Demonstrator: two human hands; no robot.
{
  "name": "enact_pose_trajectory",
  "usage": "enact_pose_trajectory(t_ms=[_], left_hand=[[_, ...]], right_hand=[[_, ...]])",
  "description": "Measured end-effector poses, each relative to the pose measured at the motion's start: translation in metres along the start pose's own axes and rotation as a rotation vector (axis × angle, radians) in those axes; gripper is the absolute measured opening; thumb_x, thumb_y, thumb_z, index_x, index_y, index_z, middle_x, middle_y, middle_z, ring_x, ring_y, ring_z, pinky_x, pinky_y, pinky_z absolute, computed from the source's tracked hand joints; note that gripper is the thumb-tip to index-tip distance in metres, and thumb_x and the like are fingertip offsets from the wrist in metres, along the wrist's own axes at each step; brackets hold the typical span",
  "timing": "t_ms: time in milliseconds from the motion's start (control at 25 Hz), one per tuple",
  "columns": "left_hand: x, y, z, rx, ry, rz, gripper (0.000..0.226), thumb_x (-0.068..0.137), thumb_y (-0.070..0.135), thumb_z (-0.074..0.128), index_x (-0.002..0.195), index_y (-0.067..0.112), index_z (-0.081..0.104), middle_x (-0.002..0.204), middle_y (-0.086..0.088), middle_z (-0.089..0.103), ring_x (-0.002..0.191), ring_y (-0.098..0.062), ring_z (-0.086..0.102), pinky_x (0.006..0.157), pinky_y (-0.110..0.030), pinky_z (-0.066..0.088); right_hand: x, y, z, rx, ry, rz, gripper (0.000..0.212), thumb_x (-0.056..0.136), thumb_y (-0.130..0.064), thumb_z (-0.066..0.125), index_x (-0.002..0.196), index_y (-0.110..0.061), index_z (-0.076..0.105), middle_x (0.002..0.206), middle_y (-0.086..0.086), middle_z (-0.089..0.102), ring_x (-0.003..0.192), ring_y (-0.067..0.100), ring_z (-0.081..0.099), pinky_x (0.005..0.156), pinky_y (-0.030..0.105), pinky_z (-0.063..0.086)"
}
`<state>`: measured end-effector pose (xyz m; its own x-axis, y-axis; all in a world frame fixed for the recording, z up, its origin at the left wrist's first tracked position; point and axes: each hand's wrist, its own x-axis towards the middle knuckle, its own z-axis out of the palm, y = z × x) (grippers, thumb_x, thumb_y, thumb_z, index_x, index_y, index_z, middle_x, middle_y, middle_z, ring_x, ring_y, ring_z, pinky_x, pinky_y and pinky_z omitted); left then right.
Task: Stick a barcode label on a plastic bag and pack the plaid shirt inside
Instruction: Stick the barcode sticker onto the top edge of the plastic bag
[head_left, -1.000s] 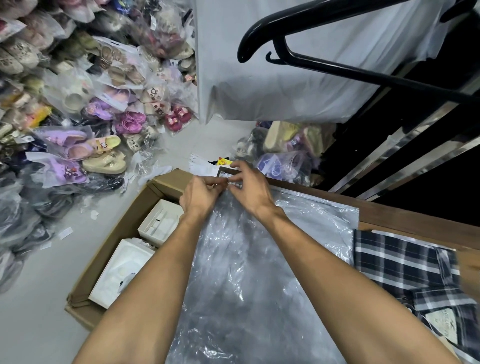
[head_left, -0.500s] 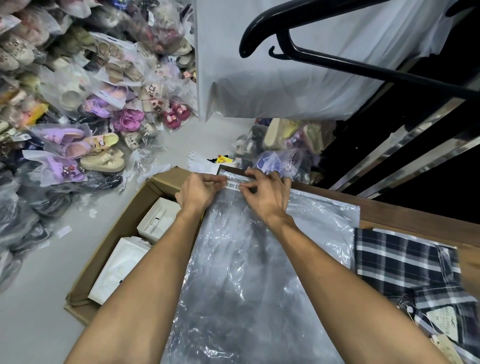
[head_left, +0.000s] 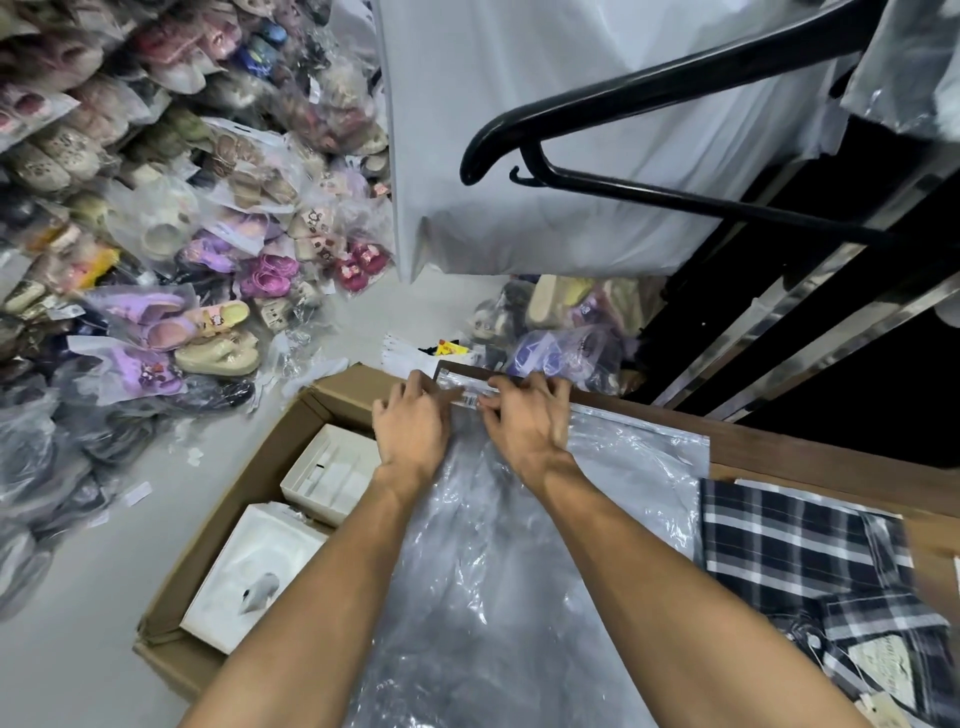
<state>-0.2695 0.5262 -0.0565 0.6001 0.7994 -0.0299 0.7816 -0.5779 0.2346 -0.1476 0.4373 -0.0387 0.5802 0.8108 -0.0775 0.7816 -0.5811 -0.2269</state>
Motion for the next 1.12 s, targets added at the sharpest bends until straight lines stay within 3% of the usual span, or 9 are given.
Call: enact_pose_trajectory(t_ms=[160,360,520,720,840,1000,1120], left_hand=[[0.0,-0.019,-0.008,0.178,-0.085,0.085,0.04,0.102,0.042,0.041,0.139,0.054,0.051,0.119,-0.005,0.055,0.108,-0.026,0.053,0.086,-0.044,0.038],[-0.004,0.002,-0.004,0.17,-0.158,0.236,0.044,0.103,0.04,0.043,0.136,0.015,0.058,0.137,-0.009,0.052,0.121,-0.031,0.049,0.093,-0.046,0.041],[-0.003,-0.002,0.002,-0.017,-0.199,0.216,0.046,0.103,0.035,0.053,0.134,0.003,0.06,0.146,-0.013,0.054,0.13,-0.033,0.048,0.108,-0.045,0.043],[-0.004,-0.004,0.001,-0.042,-0.157,0.238,0.04,0.099,0.031,0.06,0.121,-0.001,0.063,0.135,-0.016,0.06,0.125,-0.035,0.054,0.106,-0.044,0.046],[-0.005,0.015,-0.012,0.025,-0.191,0.179,0.041,0.098,0.032,0.054,0.125,0.003,0.058,0.132,-0.013,0.057,0.121,-0.035,0.055,0.102,-0.044,0.043],[-0.006,0.04,-0.018,0.168,-0.263,0.148,0.073,0.093,0.063,0.047,0.143,0.01,0.044,0.146,-0.009,0.048,0.136,-0.027,0.045,0.11,-0.043,0.036],[-0.003,0.042,-0.016,0.161,-0.318,0.139,0.092,0.084,0.081,0.047,0.146,0.013,0.04,0.151,-0.01,0.043,0.141,-0.027,0.04,0.115,-0.046,0.032]], right_hand=[[-0.006,0.0,0.002,0.042,-0.008,0.034,0.03,0.098,-0.044,0.055,0.12,-0.027,0.065,0.1,-0.002,0.078,0.123,0.023,0.055,0.098,0.041,0.021],[-0.006,-0.001,0.006,0.089,0.009,0.025,0.029,0.095,-0.041,0.055,0.116,-0.025,0.068,0.101,0.001,0.079,0.121,0.024,0.052,0.094,0.04,0.023],[-0.013,0.004,0.018,0.268,-0.064,-0.041,0.039,0.095,-0.029,0.059,0.132,-0.015,0.056,0.115,0.0,0.078,0.125,0.027,0.046,0.104,0.035,0.039],[-0.012,0.008,0.009,0.276,-0.169,-0.137,0.049,0.093,-0.025,0.061,0.14,-0.017,0.051,0.128,0.0,0.073,0.133,0.027,0.042,0.11,0.027,0.036],[-0.012,0.021,-0.005,0.463,-0.267,-0.104,0.058,0.083,-0.029,0.068,0.139,-0.028,0.055,0.134,-0.002,0.068,0.131,0.022,0.048,0.108,0.029,0.04],[-0.036,0.052,-0.024,0.692,-0.275,-0.041,0.046,0.088,-0.025,0.074,0.132,-0.025,0.062,0.132,-0.008,0.066,0.117,0.005,0.057,0.097,0.012,0.041],[-0.068,0.088,-0.023,0.629,-0.243,-0.026,0.036,0.089,-0.022,0.072,0.125,-0.019,0.067,0.125,-0.002,0.07,0.114,0.016,0.064,0.102,0.03,0.049]])
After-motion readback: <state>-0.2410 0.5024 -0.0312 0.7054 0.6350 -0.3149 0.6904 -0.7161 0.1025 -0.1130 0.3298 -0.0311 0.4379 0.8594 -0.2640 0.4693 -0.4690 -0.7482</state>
